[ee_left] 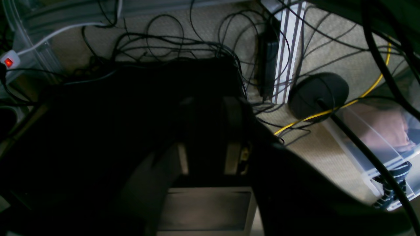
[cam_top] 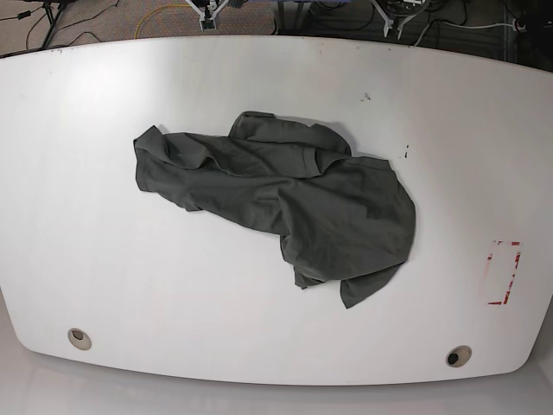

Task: Layout the t-shirt on the table in an organized manner, then fold the t-shirt properly

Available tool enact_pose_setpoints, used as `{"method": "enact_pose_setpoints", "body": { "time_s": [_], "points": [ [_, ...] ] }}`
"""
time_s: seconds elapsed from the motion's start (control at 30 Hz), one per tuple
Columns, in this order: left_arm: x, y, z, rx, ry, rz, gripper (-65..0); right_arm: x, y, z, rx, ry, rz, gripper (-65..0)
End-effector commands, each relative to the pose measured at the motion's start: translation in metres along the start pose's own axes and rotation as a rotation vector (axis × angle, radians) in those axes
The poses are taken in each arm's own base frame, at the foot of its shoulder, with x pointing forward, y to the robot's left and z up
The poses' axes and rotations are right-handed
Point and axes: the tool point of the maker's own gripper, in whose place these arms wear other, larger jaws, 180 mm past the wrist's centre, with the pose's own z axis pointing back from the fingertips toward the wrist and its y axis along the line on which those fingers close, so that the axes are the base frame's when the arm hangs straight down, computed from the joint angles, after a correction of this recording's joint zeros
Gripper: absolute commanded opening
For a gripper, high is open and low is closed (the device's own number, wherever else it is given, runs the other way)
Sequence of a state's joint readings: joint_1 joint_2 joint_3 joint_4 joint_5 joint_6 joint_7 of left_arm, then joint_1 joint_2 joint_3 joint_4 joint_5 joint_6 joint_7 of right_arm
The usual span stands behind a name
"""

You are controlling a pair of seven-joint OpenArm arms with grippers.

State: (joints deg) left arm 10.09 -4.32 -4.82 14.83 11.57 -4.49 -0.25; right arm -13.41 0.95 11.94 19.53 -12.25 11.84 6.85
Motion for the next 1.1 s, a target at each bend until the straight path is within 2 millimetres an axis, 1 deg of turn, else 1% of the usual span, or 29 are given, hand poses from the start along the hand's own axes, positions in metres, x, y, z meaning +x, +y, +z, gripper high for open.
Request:
{"method": "enact_pose_setpoints", "body": {
  "time_s": [0.0,0.17,0.37,0.77,0.8,0.83,1.07],
  "points": [
    [-0.002,0.003,0.001,0.008,-0.006,-0.004,-52.0,-0.004,-0.003,0.001,-0.002,0.005,0.001,-42.4],
    [-0.001,0.003,0.002,0.008,-0.017,-0.006,-51.9,-0.003,-0.003,0.001,-0.003,0.003,0.002,-42.4],
    [-0.007,0.000,0.001,0.000,0.002,0.002,-52.0,-0.007,-0.003,0.003,-0.004,0.006,0.002,-42.1],
    [-0.013,0.002,0.002,0.004,0.001,-0.001,-52.6,-0.010,-0.007,0.009,-0.019,-0.028,0.002,-42.3],
    [-0.013,-0.002,0.001,-0.003,0.013,-0.008,-53.3,0.008,-0.006,0.003,-0.014,-0.041,0.022,-43.1],
    [-0.013,-0.002,0.001,-0.003,0.013,-0.008,-53.3,0.013,-0.006,0.002,-0.014,-0.048,0.022,-43.1],
    [-0.013,-0.002,0.001,-0.003,0.013,-0.006,-53.3,0.017,-0.006,0.001,-0.015,-0.053,0.021,-43.1]
  ]
}}
